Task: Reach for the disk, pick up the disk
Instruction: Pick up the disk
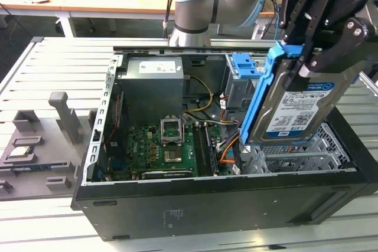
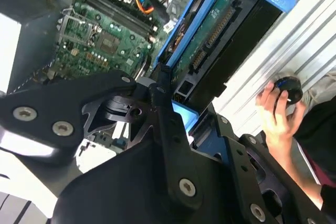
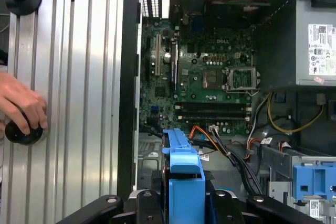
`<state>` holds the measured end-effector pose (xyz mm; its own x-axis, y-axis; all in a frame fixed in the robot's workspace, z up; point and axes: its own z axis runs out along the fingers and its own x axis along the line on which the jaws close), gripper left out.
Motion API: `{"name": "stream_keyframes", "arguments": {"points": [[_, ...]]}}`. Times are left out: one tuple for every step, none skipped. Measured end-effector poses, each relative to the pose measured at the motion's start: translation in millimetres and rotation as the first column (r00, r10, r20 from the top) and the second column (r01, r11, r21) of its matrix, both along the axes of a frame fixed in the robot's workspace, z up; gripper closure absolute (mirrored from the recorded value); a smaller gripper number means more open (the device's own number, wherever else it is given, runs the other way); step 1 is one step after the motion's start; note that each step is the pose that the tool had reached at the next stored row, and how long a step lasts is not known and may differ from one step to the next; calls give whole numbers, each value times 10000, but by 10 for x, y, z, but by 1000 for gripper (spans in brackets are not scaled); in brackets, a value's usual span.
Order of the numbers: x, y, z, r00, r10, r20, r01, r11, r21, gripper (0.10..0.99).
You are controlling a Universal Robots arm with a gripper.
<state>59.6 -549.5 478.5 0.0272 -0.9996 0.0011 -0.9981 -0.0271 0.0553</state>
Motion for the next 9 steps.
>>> {"name": "stream_keyframes", "arguments": {"points": [[57, 7, -19, 10000, -1, -3, 1, 10000, -12, 718], [96, 12, -31, 10000, 1, -5, -1, 10000, -21, 718], [177, 22, -58, 10000, 0, -10, 0, 10000, -43, 718], [219, 27, -73, 10000, 0, -12, 0, 10000, -56, 718], [258, 32, -89, 10000, 1, -12, -1, 10000, -67, 718], [316, 39, -115, 10000, 0, -13, -1, 10000, -83, 718], [355, 43, -135, 10000, 0, -13, 0, 10000, -94, 718], [387, 47, -153, 10000, 0, -14, 0, 9999, -104, 718], [421, 53, -174, 10000, 1, -13, -1, 9999, -116, 718]]}}
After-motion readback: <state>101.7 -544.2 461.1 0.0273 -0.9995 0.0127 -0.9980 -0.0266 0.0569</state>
